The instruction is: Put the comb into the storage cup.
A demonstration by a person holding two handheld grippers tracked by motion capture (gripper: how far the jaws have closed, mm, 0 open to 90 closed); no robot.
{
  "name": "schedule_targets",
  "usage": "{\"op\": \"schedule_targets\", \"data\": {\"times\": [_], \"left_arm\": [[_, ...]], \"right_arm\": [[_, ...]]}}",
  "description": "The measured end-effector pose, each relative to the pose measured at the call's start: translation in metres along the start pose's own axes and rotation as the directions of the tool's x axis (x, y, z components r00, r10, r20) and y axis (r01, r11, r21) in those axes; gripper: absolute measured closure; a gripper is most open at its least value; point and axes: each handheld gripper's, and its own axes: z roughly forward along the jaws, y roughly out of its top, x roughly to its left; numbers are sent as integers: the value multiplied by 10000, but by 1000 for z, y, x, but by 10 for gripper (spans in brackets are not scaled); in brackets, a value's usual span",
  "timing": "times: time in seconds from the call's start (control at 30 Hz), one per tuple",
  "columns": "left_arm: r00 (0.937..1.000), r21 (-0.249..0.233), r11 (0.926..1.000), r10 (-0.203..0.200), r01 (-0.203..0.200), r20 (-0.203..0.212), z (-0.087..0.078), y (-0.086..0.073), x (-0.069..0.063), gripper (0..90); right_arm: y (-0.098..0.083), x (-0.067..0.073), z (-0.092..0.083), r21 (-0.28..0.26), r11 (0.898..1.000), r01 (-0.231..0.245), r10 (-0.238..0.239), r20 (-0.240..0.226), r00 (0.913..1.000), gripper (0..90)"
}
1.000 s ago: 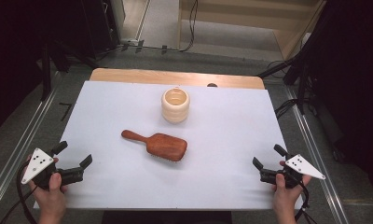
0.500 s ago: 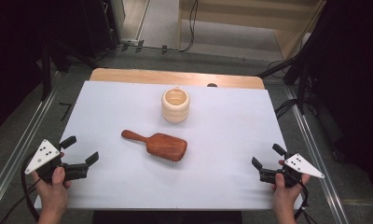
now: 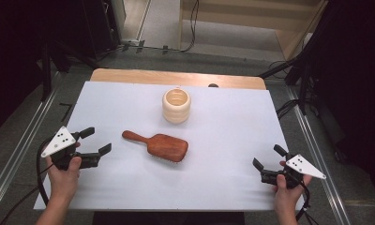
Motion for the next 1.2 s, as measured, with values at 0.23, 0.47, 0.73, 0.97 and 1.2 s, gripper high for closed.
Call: {"op": "schedule_targets", "data": {"times": [0.23,0.47,0.73,0.97,1.2], "left_arm": [[9987,318,9992,-262,248,427,22,9,3,260],[9981,781,9957,-522,495,334,38,15,10,404],[9958,1857,9804,-760,654,502,58,25,23,635],[9961,2635,9623,-797,672,369,79,29,30,758],[9950,3400,9385,-831,595,552,101,29,34,898]], "right_arm": [[0,0,0,28,10000,5,-5,-27,10000,0],[0,0,0,51,10000,30,-30,-45,10000,0],[0,1,0,55,10000,47,-47,-20,10000,0],[0,1,0,84,9999,61,-60,-55,10000,0],[0,1,1,92,9998,149,-148,-96,9998,0]]}}
